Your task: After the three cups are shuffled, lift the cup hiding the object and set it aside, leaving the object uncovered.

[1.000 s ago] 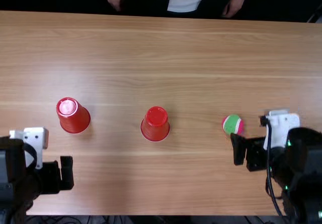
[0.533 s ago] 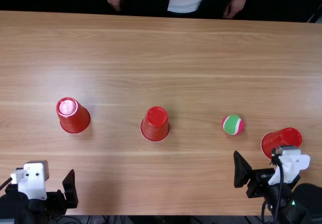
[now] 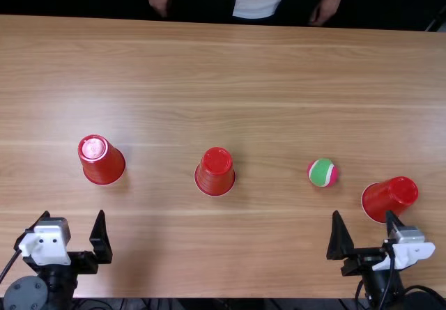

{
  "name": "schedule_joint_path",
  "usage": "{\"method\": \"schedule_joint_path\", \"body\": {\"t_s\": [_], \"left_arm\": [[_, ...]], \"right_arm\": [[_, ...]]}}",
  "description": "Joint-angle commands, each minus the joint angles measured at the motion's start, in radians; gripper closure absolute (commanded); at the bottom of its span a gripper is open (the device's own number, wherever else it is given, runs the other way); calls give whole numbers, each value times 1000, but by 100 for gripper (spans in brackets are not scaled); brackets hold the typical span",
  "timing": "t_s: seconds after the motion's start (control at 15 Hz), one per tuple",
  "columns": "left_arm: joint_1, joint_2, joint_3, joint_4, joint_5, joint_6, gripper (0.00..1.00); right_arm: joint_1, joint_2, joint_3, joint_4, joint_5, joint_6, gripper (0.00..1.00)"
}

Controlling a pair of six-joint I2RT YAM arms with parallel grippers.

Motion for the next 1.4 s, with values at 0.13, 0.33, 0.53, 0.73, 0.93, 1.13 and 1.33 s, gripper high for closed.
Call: {"method": "schedule_joint_path", "body": {"t_s": [0.13, 0.33, 0.53, 0.73, 0.93, 1.13, 1.33], "left_arm": [[10, -89, -149, 218, 5, -2, 0], [9, -141, -289, 360, 5, 5, 0], [9, -141, -387, 485, 14, 3, 0], [7, -141, -442, 571, 19, 5, 0], [7, -141, -442, 553, 19, 5, 0], [1, -141, -442, 470, 19, 7, 0], [0, -141, -442, 472, 18, 5, 0]], "right_arm": [[-70, -114, -110, 130, 14, 2, 0], [-78, -144, -192, 260, 12, -51, 0], [-78, -144, -281, 413, 7, -53, 0], [-78, -144, -357, 478, 3, -55, 0], [-78, -144, -443, 500, 3, -57, 0], [-78, -144, -474, 505, 5, -55, 0], [-78, -144, -474, 503, 7, -53, 0]]}}
